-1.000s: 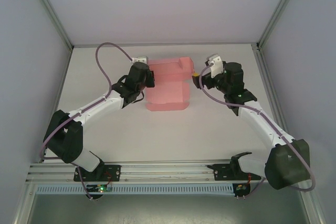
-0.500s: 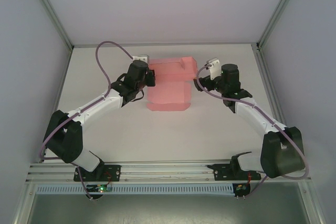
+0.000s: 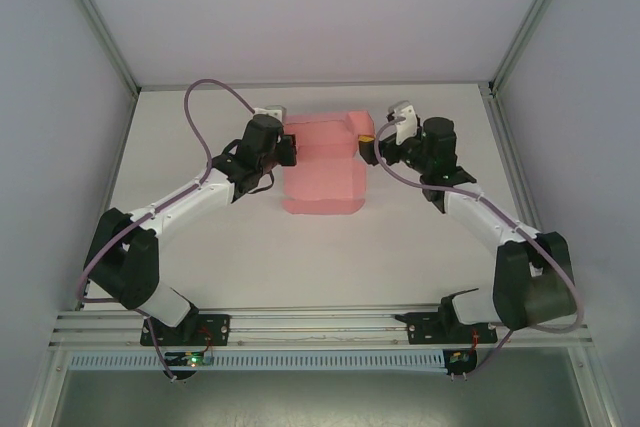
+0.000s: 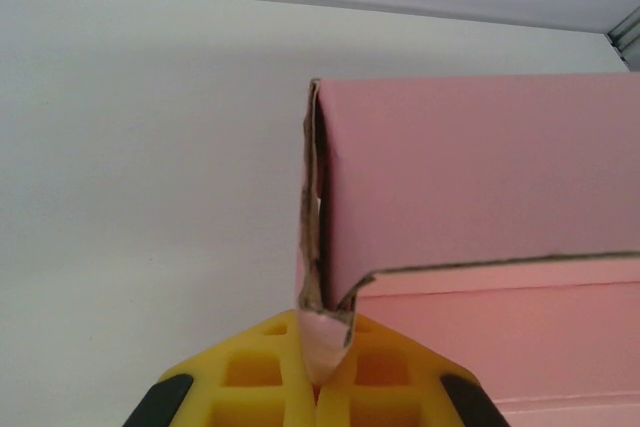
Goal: Assemble paper box
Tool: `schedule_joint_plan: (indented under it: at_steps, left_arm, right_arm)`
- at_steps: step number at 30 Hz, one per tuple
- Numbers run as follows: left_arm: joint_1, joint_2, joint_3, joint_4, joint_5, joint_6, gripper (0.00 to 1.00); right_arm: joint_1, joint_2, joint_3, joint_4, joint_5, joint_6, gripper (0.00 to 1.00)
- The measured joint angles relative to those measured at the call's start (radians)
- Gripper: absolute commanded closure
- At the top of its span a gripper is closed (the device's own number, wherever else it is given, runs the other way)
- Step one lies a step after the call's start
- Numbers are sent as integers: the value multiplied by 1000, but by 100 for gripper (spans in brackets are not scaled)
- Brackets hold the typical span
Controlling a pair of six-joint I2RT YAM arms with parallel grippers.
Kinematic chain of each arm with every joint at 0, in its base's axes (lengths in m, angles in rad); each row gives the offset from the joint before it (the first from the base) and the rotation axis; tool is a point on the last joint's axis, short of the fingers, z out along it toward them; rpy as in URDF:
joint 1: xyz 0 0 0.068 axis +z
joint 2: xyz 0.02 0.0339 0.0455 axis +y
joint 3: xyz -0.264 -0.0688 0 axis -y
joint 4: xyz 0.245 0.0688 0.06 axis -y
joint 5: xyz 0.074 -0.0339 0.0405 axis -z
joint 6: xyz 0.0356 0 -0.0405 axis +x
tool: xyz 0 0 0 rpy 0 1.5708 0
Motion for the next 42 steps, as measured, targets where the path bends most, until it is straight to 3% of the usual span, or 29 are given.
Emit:
schedule_joint_plan:
  at_steps: [5, 11, 16, 22, 29, 35, 42]
  left_arm:
    - [0, 0, 0, 0, 16, -3, 100]
    - [0, 0, 0, 1, 25, -23, 100]
    - [3, 0, 0, 0, 10, -26, 100]
    - [56, 0, -3, 0, 38, -29, 100]
    - [115, -5, -31, 0, 85, -13, 100]
    - [115, -44, -67, 9, 169, 20, 100]
    - [115, -68, -97, 44, 246, 42, 100]
  right_arm:
    - [27, 50, 7, 61, -25, 28, 2]
    - [122, 80, 8, 108, 95, 14, 2]
    - [128, 60, 3, 113, 132, 10, 2]
    - [72, -148, -36, -26, 90, -15, 2]
    - [-86, -333, -32, -150, -47, -40, 2]
    - [-235, -144, 128, -251, -108, 69, 4]
    - [-206, 86, 301, -294, -349, 157, 24]
